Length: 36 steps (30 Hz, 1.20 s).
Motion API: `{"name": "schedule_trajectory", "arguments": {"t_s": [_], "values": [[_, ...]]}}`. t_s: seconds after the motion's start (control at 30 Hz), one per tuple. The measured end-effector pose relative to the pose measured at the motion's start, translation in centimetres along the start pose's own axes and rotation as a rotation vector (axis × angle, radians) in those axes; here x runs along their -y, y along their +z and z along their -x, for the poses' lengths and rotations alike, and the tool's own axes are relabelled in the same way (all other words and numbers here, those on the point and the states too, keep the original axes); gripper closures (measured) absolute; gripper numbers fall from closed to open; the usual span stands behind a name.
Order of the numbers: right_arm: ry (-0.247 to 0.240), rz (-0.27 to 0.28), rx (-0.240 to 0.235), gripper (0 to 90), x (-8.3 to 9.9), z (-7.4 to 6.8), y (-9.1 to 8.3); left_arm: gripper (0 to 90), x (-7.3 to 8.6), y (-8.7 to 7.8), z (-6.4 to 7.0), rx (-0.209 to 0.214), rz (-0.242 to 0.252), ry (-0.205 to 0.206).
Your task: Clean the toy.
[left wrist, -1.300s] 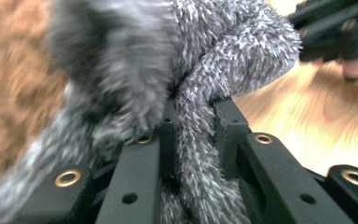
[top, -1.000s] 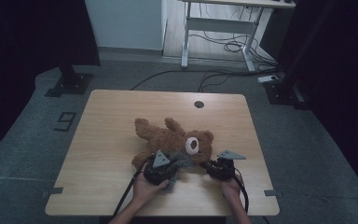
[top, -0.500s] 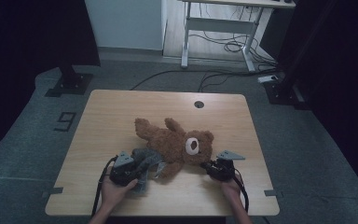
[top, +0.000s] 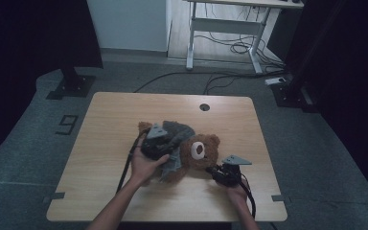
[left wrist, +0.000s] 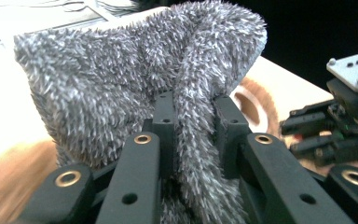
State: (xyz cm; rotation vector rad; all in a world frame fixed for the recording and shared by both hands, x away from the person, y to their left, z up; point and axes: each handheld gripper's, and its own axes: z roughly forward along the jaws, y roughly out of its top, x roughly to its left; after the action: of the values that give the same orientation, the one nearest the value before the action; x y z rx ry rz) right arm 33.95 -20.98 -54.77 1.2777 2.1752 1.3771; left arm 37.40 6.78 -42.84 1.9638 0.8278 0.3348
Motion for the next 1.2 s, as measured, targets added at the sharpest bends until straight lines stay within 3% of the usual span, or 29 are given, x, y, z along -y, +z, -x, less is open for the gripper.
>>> {"name": "schedule_trajectory", "arguments": {"t_s": [0.13, 0.23, 0.3, 0.4, 0.63, 0.83, 1.0, 1.2], "values": [[-0.001, 0.001, 0.000, 70.3, 0.0, 0.0, 0.0, 73.9, -0.9, 3.1, 1.3, -0.030, -0.078, 0.057], [-0.003, 0.001, 0.001, 70.4, 0.0, 0.0, 0.0, 73.9, -0.4, 4.4, 1.0, -0.068, -0.125, 0.072], [-0.004, -0.001, 0.000, 70.3, 0.0, 0.0, 0.0, 73.9, 0.0, 4.6, 0.4, -0.075, -0.129, 0.059], [-0.009, 0.000, 0.000, 70.4, 0.1, 0.0, 0.0, 73.9, 0.4, 4.0, -0.6, -0.054, -0.101, 0.013], [-0.009, -0.003, 0.005, 70.4, 0.1, -0.1, 0.0, 73.9, 0.7, 2.2, -2.8, -0.113, -0.069, -0.002], [-0.006, -0.002, 0.006, 70.4, 0.2, -0.1, 0.0, 73.9, 2.0, -0.2, -7.1, -0.198, -0.058, -0.099], [-0.004, -0.001, 0.004, 70.4, 0.1, -0.1, 0.1, 74.0, 4.4, -1.3, -10.7, -0.263, -0.094, -0.194], [-0.003, -0.005, 0.004, 70.4, 0.2, -0.1, 0.1, 74.0, 6.9, -2.3, -13.0, -0.324, -0.145, -0.249]]}}
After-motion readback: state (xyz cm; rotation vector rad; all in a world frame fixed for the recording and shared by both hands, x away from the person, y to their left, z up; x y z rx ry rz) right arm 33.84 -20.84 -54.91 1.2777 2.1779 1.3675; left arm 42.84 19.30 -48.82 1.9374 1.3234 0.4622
